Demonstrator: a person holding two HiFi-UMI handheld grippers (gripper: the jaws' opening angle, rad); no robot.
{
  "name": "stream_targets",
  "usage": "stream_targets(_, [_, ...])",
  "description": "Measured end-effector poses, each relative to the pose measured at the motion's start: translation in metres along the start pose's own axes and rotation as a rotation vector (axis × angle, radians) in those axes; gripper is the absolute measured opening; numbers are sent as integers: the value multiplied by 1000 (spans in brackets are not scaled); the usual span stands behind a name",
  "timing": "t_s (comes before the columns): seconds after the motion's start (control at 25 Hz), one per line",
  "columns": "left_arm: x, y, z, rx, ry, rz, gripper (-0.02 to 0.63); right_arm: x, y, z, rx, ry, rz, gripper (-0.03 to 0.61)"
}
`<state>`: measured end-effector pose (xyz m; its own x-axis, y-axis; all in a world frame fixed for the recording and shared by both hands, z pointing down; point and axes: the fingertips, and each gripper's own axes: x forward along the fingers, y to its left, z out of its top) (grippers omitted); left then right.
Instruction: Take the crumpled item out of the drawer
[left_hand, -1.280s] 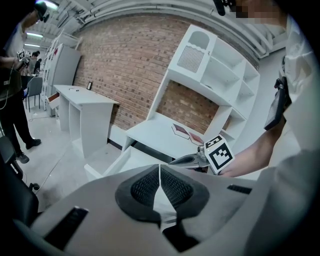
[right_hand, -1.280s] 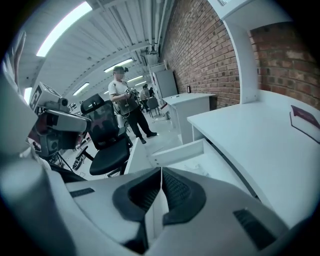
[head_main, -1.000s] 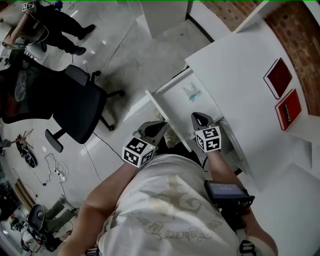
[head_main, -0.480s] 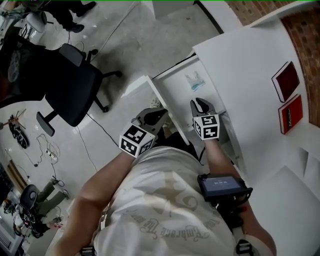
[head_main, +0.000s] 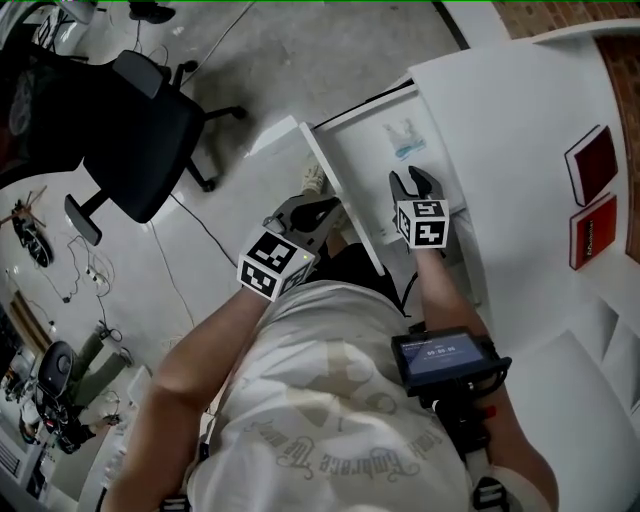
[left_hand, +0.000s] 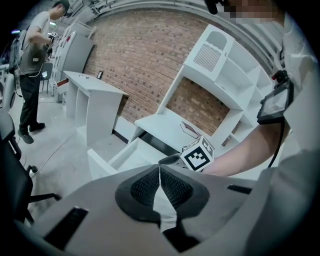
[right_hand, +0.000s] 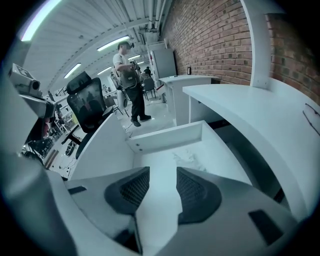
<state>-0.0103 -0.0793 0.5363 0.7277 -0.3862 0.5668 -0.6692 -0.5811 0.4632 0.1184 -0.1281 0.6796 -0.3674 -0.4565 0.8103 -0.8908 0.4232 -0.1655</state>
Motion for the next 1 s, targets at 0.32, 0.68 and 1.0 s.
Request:
stream_targets(0.32, [-1,9,-13,-39,3,16,28,29,-11,-14,-4,61,-45,172])
stream_targets(0.68, [4,23,-23,-57,13,12,28,66,-30,-14,-9,108,-68,207])
stream_targets(1.0, [6,35,-28,-71,19,35,28,96,-45,-12,-65,147,-79,262])
